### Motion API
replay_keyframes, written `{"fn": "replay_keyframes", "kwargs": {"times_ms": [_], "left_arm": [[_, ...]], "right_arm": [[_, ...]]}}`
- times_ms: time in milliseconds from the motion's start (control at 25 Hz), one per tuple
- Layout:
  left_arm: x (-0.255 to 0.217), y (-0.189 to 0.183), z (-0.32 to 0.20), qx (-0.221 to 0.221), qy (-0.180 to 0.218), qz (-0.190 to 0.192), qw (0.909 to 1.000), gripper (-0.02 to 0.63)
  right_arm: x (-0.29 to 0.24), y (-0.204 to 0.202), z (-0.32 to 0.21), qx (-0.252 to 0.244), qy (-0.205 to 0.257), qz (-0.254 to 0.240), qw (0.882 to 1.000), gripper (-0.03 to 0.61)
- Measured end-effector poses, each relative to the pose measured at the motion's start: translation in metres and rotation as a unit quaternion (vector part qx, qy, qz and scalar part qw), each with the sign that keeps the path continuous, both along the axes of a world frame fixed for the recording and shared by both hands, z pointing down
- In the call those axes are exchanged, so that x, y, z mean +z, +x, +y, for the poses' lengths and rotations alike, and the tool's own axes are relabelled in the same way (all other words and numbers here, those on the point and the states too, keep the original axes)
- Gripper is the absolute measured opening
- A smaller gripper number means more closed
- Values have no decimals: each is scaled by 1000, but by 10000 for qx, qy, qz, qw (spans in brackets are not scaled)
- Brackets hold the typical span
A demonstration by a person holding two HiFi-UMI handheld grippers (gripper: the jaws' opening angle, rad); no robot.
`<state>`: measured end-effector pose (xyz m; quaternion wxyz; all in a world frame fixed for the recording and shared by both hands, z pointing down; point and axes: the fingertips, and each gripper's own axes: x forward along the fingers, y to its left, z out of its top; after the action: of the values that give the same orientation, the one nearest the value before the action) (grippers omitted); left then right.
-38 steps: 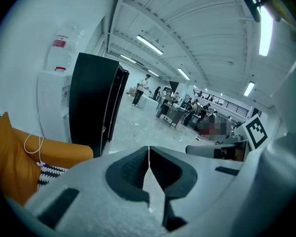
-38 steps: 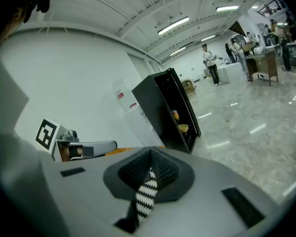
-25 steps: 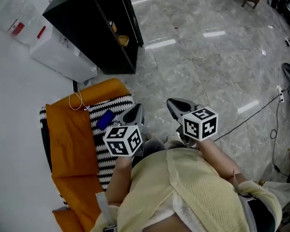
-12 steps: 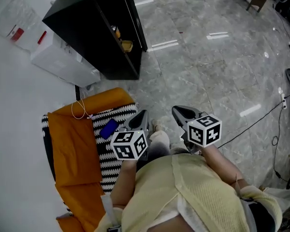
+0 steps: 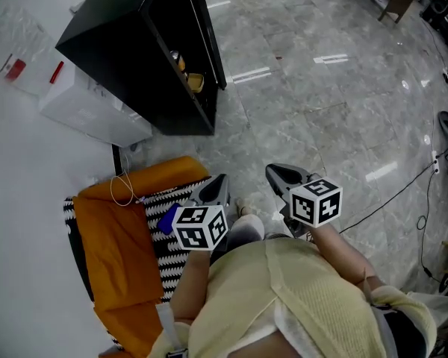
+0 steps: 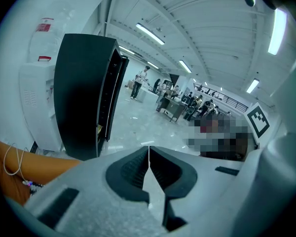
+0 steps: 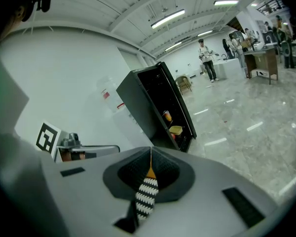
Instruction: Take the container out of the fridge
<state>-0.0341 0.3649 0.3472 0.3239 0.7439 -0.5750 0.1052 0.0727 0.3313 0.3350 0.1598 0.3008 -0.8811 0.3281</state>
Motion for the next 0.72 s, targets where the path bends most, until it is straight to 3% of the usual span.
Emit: {"fn": "replay_keyframes", "kwargs": {"times_ms": [360,720], "left_arm": [[2,-32,-35,125,-1,-20,9999,28],[5,-41,-63,272,-21,3,9996,28]], "right_arm": [[2,-43,-33,-110,14,139,9998,29],[5,-51,-53,-17,8,282,9996,29]]}}
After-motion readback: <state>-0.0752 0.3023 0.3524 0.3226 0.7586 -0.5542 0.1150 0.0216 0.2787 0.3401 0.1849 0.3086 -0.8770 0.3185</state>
